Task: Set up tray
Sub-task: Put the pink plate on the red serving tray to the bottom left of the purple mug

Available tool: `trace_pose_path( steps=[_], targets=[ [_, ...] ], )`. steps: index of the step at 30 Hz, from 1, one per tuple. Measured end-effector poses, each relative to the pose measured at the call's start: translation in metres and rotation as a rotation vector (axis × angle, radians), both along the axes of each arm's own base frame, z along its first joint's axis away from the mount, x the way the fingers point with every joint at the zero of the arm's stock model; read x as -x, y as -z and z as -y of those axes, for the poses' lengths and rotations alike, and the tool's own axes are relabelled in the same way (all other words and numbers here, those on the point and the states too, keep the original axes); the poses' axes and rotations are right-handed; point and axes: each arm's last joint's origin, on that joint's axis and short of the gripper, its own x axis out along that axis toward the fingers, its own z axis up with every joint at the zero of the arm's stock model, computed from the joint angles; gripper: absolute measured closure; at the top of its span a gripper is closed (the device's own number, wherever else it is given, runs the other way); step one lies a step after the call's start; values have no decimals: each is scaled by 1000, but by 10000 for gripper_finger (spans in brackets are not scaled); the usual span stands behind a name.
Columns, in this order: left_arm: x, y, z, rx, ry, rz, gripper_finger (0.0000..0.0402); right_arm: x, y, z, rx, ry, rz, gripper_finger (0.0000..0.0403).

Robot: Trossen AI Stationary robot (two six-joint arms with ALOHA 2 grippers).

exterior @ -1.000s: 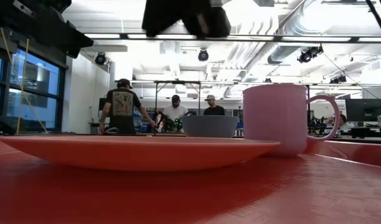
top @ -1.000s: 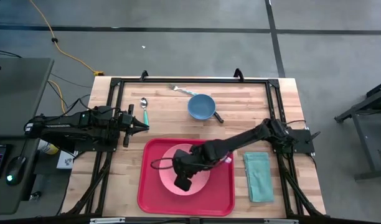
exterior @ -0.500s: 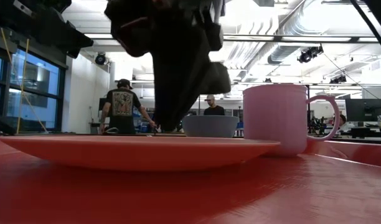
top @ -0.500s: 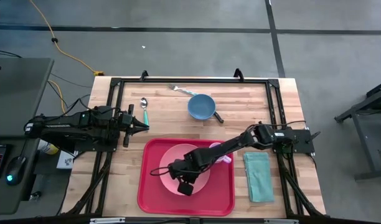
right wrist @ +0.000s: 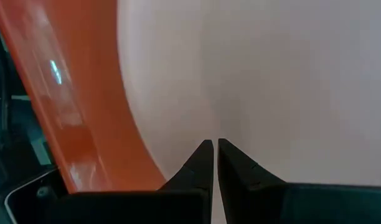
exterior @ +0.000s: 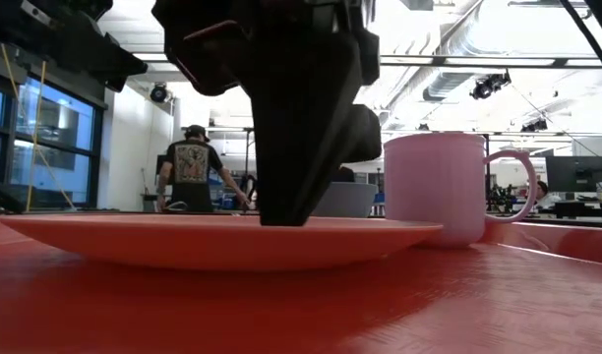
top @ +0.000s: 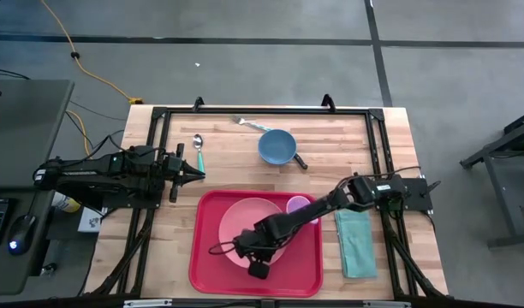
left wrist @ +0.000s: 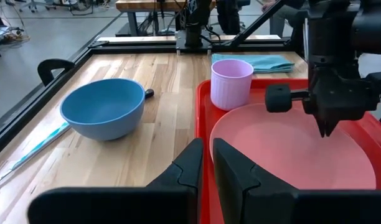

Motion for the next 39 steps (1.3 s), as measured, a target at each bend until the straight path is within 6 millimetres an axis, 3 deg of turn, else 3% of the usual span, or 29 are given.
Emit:
trace_pose_path(
  steps=[8, 17, 29, 39],
  targets=[
    [0, 0, 0, 0, 0, 0, 334, 3, 13, -13, -13, -12, -28, 403],
    [0, 0, 0, 1, 0, 0, 334, 2, 15, -12, -39, -9, -41, 403],
    [0, 0, 0, 8, 0, 0, 334, 33, 16, -57, -64, -33, -170, 403],
    [0, 0, 0, 19, -1, 1, 334, 45, 8, -54, 17, 79, -257, 403]
  ],
)
